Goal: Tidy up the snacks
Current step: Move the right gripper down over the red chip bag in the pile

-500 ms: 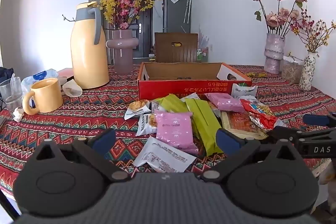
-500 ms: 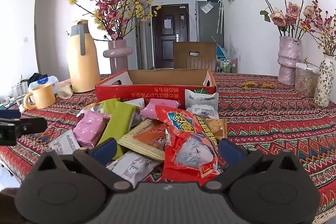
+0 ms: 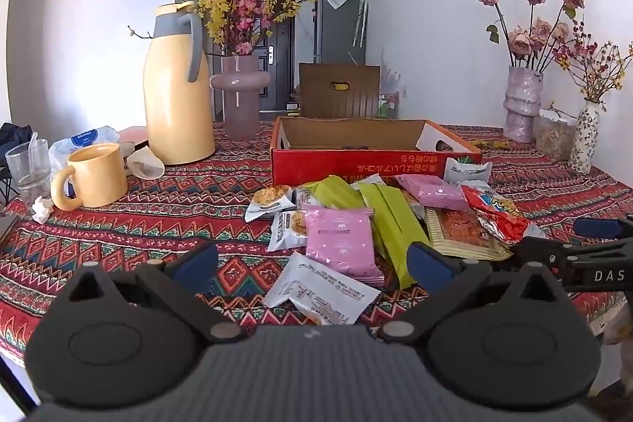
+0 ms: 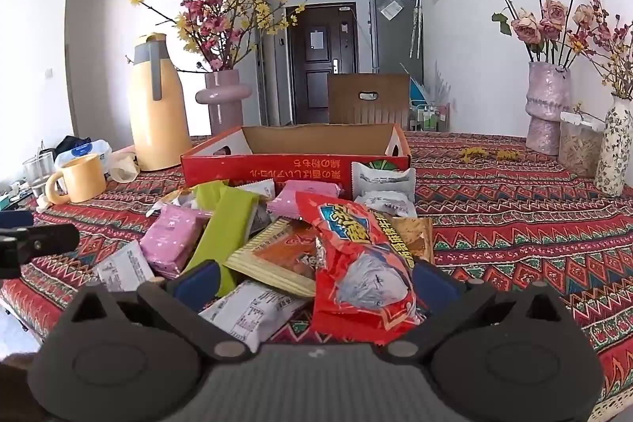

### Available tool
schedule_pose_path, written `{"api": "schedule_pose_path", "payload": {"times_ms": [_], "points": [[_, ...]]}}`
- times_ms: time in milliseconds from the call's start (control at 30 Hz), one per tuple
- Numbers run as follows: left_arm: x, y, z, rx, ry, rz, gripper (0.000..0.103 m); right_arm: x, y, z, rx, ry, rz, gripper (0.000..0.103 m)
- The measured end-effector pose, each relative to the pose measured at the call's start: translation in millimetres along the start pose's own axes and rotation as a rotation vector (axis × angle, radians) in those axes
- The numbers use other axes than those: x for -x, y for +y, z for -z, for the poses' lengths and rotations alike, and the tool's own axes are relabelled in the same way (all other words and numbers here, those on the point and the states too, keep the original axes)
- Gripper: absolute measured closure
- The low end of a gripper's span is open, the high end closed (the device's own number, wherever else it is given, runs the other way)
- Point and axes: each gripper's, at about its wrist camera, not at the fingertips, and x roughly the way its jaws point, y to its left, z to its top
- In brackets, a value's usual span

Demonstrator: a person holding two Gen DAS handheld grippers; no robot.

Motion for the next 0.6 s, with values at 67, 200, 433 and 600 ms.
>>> {"api": "schedule_pose_path", "payload": {"times_ms": [67,200,433,600], "points": [[-0.9,0.3,0.2,0.000,0.004,-0.001,0.000,0.3,-3.0,-2.3,-0.008,0.008,-0.002,0.000],[-1.3,0.1,1.8,-0.003,0.009,0.001,0.000,-0.4,-5.0,-2.1,-0.013,0.014,0.002,0.000],[-2.9,1.4,3.2,0.001,0.016,0.001,0.000,-0.6,-6.0,-2.1,-0.013,0.020,0.000,0.000],[-3.0,1.3,3.5,0.001,0.016,0.001,0.000,-1.5,-6.2,-2.2,-0.019,0.029,0.000,0.000]]}}
